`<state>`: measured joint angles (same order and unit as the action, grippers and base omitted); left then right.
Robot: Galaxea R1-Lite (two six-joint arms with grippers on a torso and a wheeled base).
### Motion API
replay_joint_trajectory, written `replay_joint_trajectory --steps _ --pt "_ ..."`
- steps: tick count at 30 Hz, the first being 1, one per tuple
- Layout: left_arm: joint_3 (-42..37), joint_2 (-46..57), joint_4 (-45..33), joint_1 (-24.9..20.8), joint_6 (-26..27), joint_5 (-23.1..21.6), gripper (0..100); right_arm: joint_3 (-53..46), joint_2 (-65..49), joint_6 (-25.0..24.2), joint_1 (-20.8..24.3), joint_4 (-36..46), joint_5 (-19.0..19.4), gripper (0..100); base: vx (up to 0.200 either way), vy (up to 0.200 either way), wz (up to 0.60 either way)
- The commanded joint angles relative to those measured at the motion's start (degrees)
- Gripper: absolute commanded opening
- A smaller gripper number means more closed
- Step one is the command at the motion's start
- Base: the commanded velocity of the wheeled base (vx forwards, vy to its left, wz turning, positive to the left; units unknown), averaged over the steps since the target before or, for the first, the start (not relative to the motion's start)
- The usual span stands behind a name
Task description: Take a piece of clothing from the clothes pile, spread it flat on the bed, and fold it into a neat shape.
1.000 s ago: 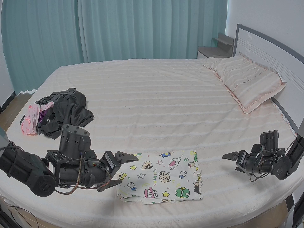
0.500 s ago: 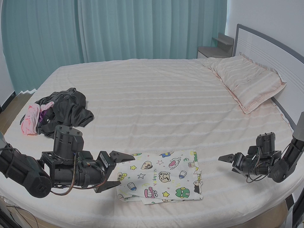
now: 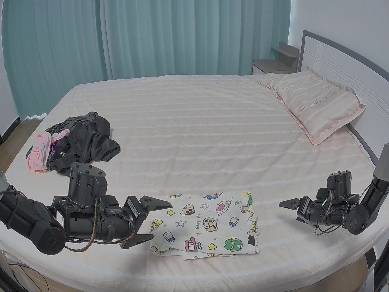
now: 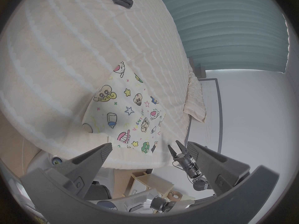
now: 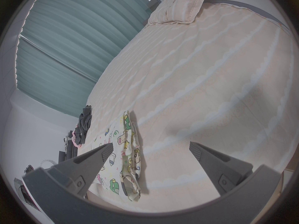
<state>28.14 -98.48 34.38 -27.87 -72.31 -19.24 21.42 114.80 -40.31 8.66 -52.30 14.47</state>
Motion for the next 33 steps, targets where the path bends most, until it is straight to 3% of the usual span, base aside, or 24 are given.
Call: replay_joint_trajectory --steps 1,11,25,29,33 --pt "0.0 -0.3 0.0 0.0 0.2 0.1 100 -0.1 0.1 0.1 0.0 0.0 0.0 100 0.000 0.000 0.00" --pt "0.3 -0.7 0.1 0.2 -0.1 0.0 100 -0.1 0.2 0.1 0.1 0.0 0.0 100 0.000 0.000 0.00" --pt "0.4 -0.8 0.2 1.0 0.1 0.0 100 -0.6 -0.2 0.3 1.2 0.0 0.0 100 0.000 0.200 0.00" --pt "0.6 -1.1 0.2 1.8 0.2 -0.1 100 -2.6 -0.3 1.7 1.5 -0.1 0.2 100 0.000 0.050 0.00" --pt "0.3 -1.5 0.2 1.9 0.4 -2.4 100 -4.5 0.6 6.5 2.2 -0.2 1.2 100 0.000 0.000 0.00"
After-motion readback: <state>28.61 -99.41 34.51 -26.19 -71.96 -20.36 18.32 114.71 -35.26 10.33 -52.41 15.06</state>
